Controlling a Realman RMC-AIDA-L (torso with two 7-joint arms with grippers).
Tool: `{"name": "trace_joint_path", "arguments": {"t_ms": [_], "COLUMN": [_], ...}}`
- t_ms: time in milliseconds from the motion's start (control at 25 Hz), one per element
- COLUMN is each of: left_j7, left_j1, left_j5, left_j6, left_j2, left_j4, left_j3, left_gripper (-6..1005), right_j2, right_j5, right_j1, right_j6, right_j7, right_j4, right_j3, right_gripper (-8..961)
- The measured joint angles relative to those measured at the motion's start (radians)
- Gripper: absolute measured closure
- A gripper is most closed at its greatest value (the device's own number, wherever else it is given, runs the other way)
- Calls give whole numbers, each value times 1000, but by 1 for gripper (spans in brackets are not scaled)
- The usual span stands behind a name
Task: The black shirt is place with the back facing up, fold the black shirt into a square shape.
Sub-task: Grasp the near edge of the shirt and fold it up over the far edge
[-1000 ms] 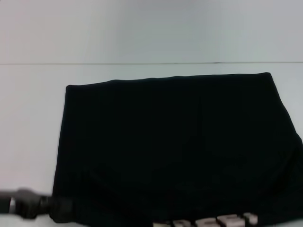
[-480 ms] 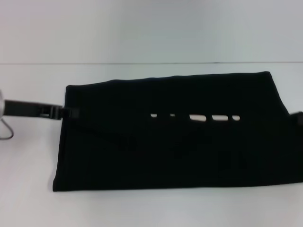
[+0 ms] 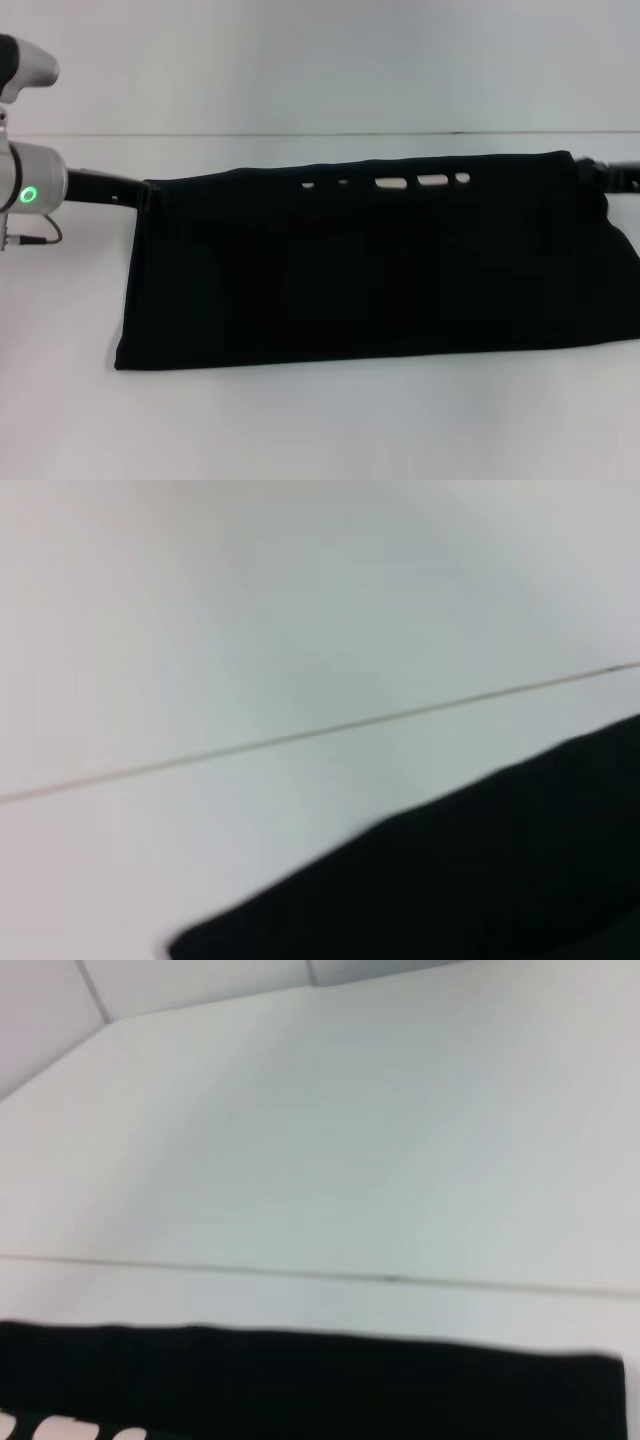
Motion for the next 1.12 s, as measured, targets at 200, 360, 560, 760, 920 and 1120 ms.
{"name": "trace_joint_path", "arguments": {"t_ms": [200,360,560,760,920,1120], "left_j7": [-4,-6,-7,-8,-5,0], "left_j1": [-21,-33,-46,-65,-76,-85], "left_j5": [0,0,0,0,0,0], "left_j6": [-85,-125,-152,-180,-224,-258], "left_j2": [-1,-1,-1,0,0,-3], "left_j4": [-11,-11,-11,-24,-55,-83], "left_j3": [42,48,49,55,62,64], "left_gripper": [955,956,957,957,958,957], "right_j2": [23,38,43,43,44,47], "right_j5": [-1,0,0,0,0,6], "right_j1": [70,104,124,130,131,133], "right_j6": [148,231,269,294,314,329], "right_j7": [3,6,7,6,-1,-3], "right_j4": [28,37,37,46,57,60], "right_j3": [-46,-60,-60,-55,-55,-58], "right_gripper": [905,906,904,902,901,899]}}
